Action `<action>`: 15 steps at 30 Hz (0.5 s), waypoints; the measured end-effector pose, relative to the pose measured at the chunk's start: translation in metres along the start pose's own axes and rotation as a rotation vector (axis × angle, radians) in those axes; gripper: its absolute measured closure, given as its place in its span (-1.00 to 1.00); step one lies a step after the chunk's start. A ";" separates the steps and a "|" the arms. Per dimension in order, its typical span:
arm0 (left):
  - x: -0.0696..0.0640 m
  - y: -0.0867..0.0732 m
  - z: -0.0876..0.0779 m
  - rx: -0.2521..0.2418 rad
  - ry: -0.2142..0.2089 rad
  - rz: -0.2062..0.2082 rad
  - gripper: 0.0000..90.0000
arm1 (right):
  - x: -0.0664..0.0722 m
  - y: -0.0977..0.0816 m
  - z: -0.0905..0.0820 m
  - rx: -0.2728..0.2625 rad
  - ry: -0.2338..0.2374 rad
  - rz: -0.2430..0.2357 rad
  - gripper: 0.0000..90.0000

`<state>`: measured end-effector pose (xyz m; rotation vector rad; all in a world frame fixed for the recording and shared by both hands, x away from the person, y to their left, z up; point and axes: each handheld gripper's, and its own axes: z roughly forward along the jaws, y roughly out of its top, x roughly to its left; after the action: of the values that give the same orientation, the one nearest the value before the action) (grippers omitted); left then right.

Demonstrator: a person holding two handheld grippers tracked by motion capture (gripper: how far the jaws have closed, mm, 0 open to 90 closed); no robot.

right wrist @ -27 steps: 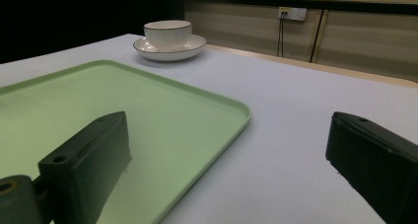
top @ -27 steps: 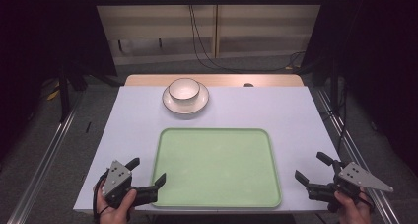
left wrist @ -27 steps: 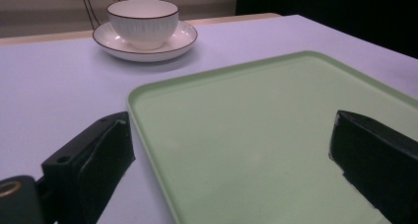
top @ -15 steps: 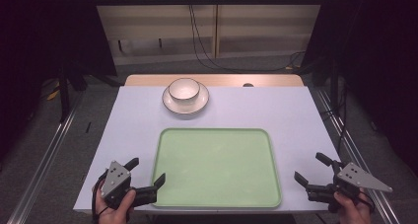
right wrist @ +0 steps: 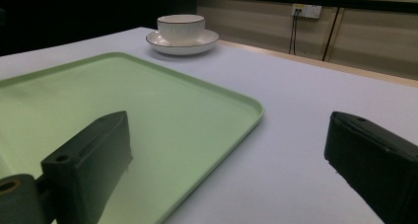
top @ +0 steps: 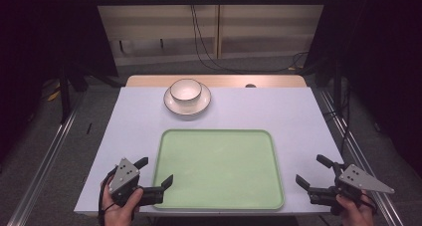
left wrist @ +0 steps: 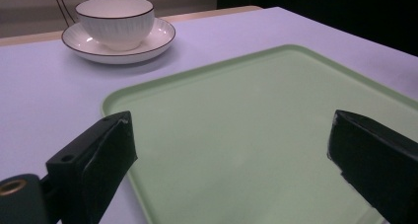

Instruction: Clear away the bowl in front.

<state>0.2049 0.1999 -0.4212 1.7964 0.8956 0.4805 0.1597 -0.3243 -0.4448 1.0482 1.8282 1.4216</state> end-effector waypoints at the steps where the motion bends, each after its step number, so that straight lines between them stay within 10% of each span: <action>1: 0.001 0.004 0.004 -0.001 0.010 0.007 -0.91 | 0.000 0.000 0.000 0.001 0.003 -0.002 -0.92; 15: 0.016 0.024 0.027 -0.035 -0.008 -0.010 -0.87 | -0.001 -0.001 0.000 0.000 0.005 0.004 -0.92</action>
<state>0.2422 0.1910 -0.4113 1.7603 0.8857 0.4794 0.1600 -0.3254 -0.4455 1.0498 1.8304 1.4273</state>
